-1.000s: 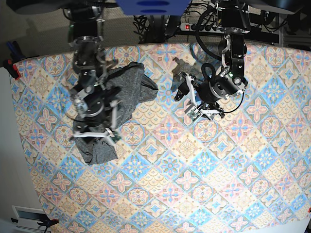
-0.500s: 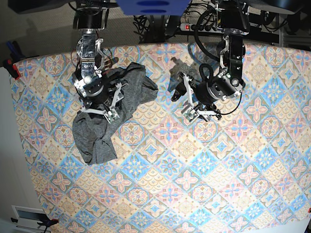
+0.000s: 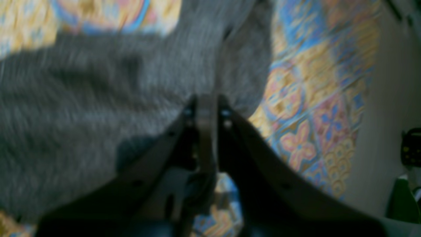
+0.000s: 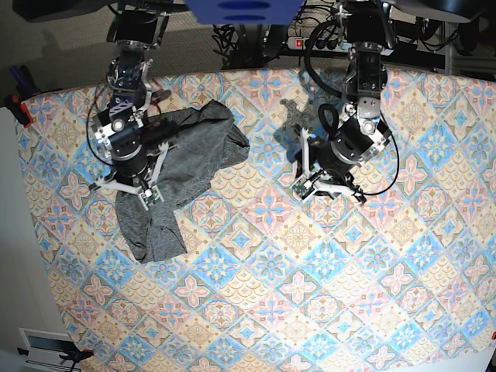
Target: Layout the t-shirt on the table in an organized manner, then fold the t-shirt properly
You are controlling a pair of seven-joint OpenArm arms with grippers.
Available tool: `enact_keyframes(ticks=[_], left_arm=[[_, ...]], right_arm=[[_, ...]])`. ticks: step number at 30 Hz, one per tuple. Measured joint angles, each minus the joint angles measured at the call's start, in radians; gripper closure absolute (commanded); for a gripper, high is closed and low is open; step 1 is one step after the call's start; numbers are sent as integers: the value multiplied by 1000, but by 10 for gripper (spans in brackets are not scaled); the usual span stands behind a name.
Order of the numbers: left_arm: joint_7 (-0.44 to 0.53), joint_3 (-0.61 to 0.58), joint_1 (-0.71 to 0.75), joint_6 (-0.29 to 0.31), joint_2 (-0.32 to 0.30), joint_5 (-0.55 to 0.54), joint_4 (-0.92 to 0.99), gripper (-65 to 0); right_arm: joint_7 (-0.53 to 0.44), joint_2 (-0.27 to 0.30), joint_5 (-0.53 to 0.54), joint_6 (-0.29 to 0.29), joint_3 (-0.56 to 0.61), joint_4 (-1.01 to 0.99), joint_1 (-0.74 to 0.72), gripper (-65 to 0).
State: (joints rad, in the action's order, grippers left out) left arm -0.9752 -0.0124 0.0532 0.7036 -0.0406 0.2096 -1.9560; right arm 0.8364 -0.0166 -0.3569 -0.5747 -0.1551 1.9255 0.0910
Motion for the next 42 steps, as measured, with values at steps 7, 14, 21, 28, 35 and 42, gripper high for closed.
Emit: enact_keyframes(ticks=[7,14,21,28,35,42], left_arm=[[-7,6,19,0,15,126,0,-58],[-6,148,40,-2,17,145,0,-57],[3,245,160,2,2,151,-28,-57],[248,301,389,2,-48,155,-56,-57],[386,404,511,-1,-48,154,-56,-57],[542,426,668,3,-12,154,-57,-57]], right_arm=[[7,-2,-3,3,-111,47,-1,-8],[1,-5,2,7,-276,47,6,0],[6,-11,0,6,-338,48,219,0],[-1,-142,-2,5,-426,58,397,0],[-19,-134,8,6,-481,63,384,0],[-18,-132,0,10,-572,63,405,0]])
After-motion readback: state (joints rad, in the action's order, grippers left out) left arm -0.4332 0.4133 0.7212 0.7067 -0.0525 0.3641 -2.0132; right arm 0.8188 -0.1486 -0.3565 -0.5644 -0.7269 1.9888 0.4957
